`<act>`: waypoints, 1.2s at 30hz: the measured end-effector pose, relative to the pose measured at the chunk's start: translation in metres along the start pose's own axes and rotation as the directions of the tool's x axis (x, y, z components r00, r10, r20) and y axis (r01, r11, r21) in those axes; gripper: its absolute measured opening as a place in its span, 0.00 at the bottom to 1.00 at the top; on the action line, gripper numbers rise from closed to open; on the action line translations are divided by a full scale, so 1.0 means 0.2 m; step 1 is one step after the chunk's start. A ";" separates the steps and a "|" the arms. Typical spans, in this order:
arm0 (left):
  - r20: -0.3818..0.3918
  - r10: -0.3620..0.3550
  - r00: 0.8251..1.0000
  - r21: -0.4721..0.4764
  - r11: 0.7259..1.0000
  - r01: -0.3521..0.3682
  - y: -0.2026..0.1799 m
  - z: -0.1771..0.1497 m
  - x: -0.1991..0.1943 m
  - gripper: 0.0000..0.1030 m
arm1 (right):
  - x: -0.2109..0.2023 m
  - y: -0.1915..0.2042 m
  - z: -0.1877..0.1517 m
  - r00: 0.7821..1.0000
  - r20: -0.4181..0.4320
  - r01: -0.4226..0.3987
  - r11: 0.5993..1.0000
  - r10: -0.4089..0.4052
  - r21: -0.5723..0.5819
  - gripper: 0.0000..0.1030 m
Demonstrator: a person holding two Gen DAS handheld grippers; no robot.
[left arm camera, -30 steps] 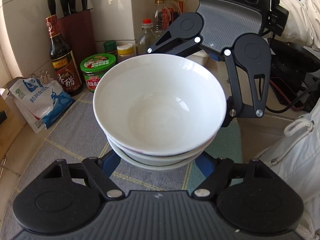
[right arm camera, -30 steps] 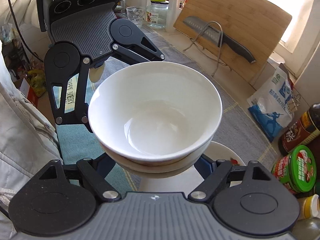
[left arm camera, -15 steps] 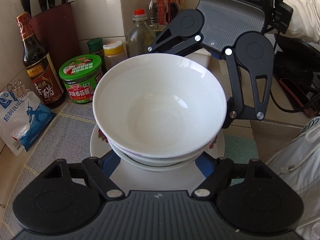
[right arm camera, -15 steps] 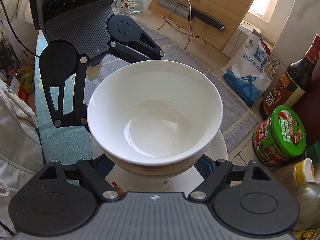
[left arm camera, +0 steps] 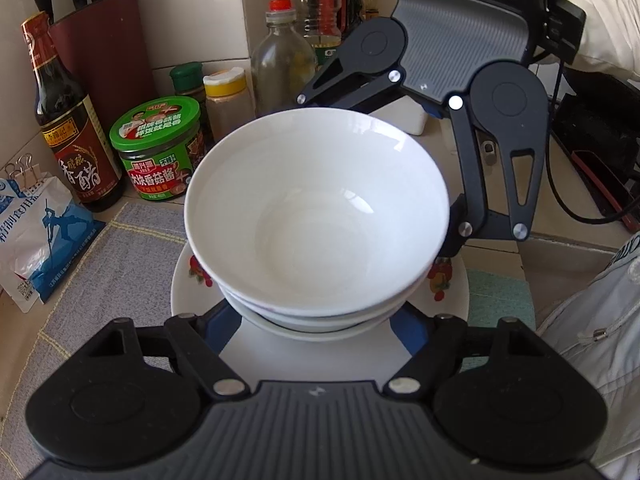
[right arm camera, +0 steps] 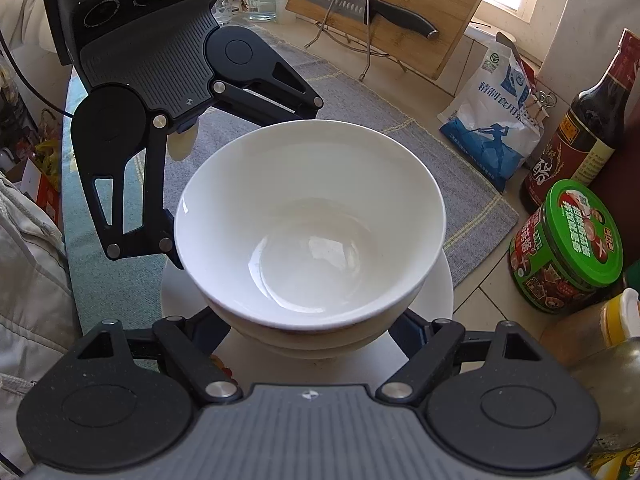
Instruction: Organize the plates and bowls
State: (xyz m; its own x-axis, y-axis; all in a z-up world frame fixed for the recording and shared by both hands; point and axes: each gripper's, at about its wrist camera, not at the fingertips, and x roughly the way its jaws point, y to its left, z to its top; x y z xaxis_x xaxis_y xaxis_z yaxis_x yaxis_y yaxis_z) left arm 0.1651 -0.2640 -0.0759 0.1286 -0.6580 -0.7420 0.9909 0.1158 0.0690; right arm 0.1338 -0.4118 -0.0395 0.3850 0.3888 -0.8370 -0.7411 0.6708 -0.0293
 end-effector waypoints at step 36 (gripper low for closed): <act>0.099 0.443 0.891 -0.458 0.815 -0.354 -0.19 -0.31 -0.68 0.99 | -0.19 0.76 0.14 0.716 -0.302 0.597 0.327 -0.630 0.732 1.00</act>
State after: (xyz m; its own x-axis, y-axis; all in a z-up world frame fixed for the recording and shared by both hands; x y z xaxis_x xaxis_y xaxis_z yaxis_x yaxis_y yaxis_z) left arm 0.1083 -0.1331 -0.0179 0.5573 -0.6086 -0.5648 0.7439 0.6682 0.0139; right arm 0.0215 -0.3073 0.0024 0.5758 -0.3352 -0.7457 0.3902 0.9142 -0.1096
